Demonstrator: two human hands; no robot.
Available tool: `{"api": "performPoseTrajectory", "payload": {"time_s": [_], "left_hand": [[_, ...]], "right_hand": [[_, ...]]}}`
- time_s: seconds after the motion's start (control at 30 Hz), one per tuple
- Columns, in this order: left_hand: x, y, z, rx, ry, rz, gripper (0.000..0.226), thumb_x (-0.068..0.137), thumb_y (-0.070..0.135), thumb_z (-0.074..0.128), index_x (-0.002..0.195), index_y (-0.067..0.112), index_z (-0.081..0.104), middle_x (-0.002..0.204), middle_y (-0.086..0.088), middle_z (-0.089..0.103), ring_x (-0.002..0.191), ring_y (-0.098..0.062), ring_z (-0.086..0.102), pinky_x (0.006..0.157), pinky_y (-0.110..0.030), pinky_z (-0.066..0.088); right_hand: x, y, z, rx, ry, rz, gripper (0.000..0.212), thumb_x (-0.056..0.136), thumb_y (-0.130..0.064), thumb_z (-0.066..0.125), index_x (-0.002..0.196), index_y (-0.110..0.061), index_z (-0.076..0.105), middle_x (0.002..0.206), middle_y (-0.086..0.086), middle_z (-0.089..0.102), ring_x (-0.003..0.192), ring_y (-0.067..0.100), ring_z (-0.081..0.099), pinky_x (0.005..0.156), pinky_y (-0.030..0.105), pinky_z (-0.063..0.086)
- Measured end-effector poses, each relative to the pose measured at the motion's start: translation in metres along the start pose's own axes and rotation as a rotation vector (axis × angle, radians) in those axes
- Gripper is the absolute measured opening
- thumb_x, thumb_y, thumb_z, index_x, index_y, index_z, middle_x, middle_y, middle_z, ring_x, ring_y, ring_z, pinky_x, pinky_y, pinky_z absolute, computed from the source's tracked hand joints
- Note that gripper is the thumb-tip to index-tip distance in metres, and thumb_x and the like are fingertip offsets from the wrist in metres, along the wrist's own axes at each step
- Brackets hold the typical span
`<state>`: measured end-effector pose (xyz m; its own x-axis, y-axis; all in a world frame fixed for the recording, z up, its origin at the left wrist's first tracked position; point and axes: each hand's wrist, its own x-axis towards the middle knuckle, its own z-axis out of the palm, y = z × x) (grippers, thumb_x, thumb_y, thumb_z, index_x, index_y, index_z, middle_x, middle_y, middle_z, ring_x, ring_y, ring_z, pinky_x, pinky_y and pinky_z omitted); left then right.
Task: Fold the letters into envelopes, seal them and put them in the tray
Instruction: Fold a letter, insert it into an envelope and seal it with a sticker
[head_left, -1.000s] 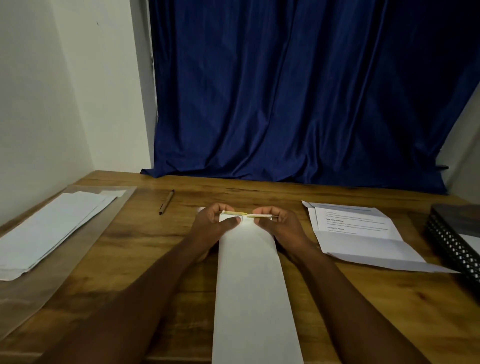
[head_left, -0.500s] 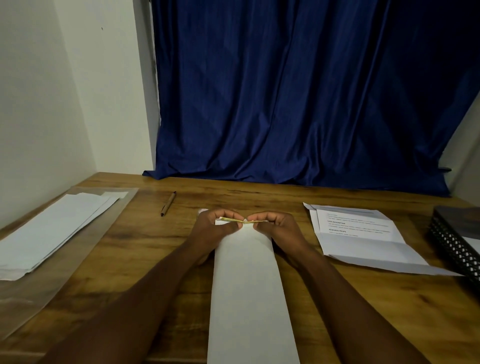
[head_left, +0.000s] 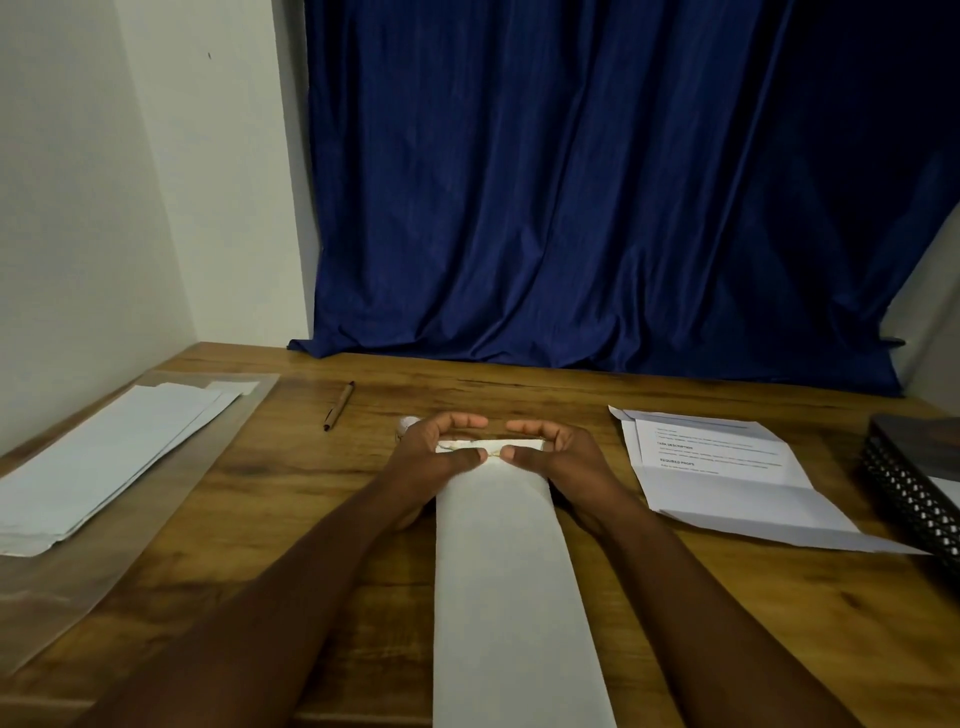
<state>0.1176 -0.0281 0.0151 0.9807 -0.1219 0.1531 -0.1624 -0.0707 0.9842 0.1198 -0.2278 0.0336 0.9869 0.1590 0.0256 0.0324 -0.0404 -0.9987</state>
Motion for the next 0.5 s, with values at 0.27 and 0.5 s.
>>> {"api": "performPoseTrajectory", "payload": {"time_s": [0.27, 0.5], "left_hand": [[-0.001, -0.002, 0.005, 0.084, -0.063, 0.036, 0.049, 0.084, 0.004, 0.077, 0.121, 0.032, 0.059, 0.095, 0.003, 0.069, 0.088, -0.014, 0.067, 0.078, -0.03, 0.056], [-0.003, 0.001, 0.01, 0.074, -0.032, 0.044, 0.059, 0.072, 0.024, 0.082, 0.124, 0.032, 0.055, 0.103, -0.001, 0.07, 0.092, -0.012, 0.069, 0.082, -0.029, 0.058]], "right_hand": [[-0.001, -0.002, -0.001, -0.138, -0.082, 0.038, 0.029, 0.082, -0.036, 0.082, 0.093, -0.009, 0.079, 0.088, 0.005, 0.079, 0.074, 0.014, 0.07, 0.066, 0.026, 0.055], [0.002, 0.001, 0.001, -0.251, -0.109, 0.004, 0.02, 0.085, -0.031, 0.081, 0.091, -0.012, 0.081, 0.088, 0.001, 0.08, 0.078, 0.013, 0.073, 0.072, 0.029, 0.058]]}}
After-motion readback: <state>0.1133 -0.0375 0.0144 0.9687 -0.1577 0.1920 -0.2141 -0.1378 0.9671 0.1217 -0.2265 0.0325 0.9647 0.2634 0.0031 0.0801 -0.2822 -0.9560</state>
